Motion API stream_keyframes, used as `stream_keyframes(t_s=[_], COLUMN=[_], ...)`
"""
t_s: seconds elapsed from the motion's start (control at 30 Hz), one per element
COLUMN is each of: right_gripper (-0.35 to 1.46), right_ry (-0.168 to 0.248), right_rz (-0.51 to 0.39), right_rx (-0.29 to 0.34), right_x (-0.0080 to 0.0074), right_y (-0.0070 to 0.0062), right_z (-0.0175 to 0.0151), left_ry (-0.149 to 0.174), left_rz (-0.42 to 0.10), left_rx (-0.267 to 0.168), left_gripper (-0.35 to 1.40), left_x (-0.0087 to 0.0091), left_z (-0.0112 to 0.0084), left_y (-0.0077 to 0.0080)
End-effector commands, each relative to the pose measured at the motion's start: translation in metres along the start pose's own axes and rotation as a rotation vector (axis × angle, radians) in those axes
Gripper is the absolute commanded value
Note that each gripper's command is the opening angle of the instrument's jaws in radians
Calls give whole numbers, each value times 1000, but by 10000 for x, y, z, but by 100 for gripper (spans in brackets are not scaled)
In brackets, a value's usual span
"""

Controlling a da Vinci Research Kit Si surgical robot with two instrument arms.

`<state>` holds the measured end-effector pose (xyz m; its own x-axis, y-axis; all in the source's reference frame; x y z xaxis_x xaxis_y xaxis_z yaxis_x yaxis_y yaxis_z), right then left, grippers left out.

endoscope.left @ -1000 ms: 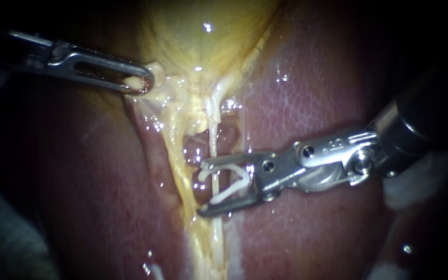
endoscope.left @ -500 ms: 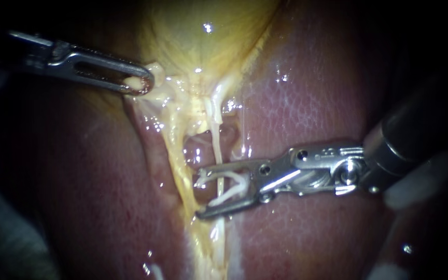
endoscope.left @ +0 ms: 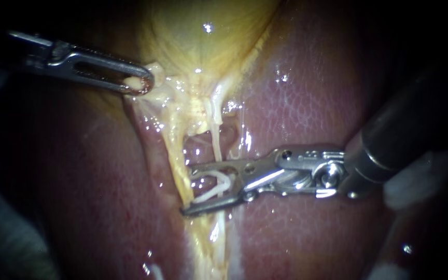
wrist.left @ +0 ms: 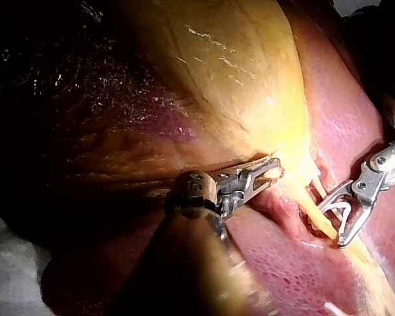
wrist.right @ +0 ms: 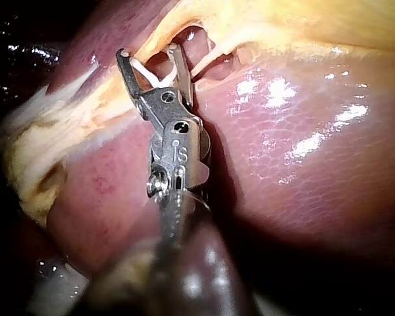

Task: Clipping first clip left tube

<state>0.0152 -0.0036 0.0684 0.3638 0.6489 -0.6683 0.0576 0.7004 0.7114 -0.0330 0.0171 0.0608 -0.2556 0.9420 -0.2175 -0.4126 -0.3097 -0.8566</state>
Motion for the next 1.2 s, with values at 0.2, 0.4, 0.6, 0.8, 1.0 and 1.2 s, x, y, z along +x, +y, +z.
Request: stream_keyframes(t_s=[0.2, 0.4, 0.6, 0.8, 1.0, 1.2], right_gripper=[50, 50, 50, 50, 50, 48], right_ry=[27, 38, 63, 65, 74, 69], right_rz=[8, 11, 5, -4, -8, -16], right_rx=[12, 43, 96, 145, 174, 215], right_x=[3, 8, 14, 21, 23, 26], right_y=[-4, -12, -28, -48, -63, -69], right_z=[11, 21, 31, 33, 36, 35], left_ry=[0, 0, 0, 0, 0, -1], left_rz=[0, 0, 0, 0, 0, 0], left_rx=[0, 0, 0, 0, 0, -1], left_gripper=[-35, -35, -35, -35, -35, -35], left_x=[0, 0, 0, 0, 0, 0], left_z=[0, 0, 0, 0, 0, -1], left_y=[0, 0, 0, 0, -1, -1])
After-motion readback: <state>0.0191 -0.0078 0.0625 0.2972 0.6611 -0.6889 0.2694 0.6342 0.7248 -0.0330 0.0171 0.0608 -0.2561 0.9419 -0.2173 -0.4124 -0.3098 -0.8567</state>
